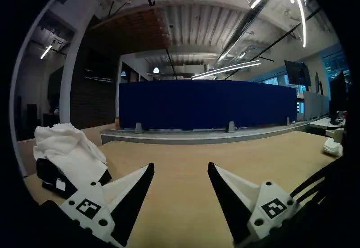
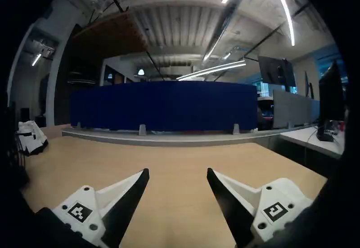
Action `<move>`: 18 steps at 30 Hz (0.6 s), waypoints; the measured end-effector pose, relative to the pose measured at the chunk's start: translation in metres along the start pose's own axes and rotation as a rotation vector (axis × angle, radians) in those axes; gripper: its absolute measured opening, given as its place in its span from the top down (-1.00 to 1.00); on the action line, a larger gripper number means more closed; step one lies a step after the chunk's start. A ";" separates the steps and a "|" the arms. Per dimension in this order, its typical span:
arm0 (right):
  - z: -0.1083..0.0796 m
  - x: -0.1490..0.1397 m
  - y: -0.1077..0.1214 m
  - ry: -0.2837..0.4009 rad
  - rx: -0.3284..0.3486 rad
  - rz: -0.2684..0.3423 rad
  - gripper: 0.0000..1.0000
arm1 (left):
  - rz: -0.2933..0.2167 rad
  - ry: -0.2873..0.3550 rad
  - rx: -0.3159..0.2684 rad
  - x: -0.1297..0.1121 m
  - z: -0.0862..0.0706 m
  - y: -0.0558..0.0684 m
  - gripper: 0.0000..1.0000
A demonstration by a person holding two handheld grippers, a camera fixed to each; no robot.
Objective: Fold towel
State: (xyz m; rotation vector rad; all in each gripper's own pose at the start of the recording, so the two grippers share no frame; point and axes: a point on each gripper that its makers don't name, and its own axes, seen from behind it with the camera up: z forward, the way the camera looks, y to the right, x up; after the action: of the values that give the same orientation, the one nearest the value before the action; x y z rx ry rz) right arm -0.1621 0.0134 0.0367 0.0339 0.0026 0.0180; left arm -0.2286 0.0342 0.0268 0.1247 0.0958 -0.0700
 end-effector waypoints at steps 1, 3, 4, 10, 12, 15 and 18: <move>0.000 0.001 0.000 0.001 -0.001 0.000 -0.99 | 0.000 0.000 0.000 0.000 0.000 0.000 -0.76; -0.001 0.002 0.000 0.003 -0.003 0.001 -0.99 | 0.000 0.000 0.000 0.000 0.000 0.000 -0.76; -0.001 0.003 0.000 0.003 -0.005 0.001 -0.99 | 0.000 0.000 0.000 0.000 0.000 0.000 -0.76; -0.004 0.005 0.000 0.011 -0.015 -0.002 -0.99 | 0.000 0.000 0.000 -0.001 0.000 0.000 -0.76; -0.004 0.005 0.000 0.012 -0.017 -0.002 -0.99 | 0.000 0.000 0.000 -0.001 0.000 0.000 -0.76; -0.006 0.006 0.000 0.012 -0.017 -0.002 -1.00 | 0.000 0.000 0.000 -0.001 0.000 0.000 -0.76; -0.007 0.006 0.000 0.013 -0.016 -0.002 -1.00 | 0.000 0.000 0.000 -0.001 0.000 0.000 -0.76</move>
State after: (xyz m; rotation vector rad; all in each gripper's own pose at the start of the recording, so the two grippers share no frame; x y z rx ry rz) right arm -0.1561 0.0136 0.0295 0.0174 0.0156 0.0165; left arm -0.2293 0.0346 0.0271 0.1244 0.0958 -0.0702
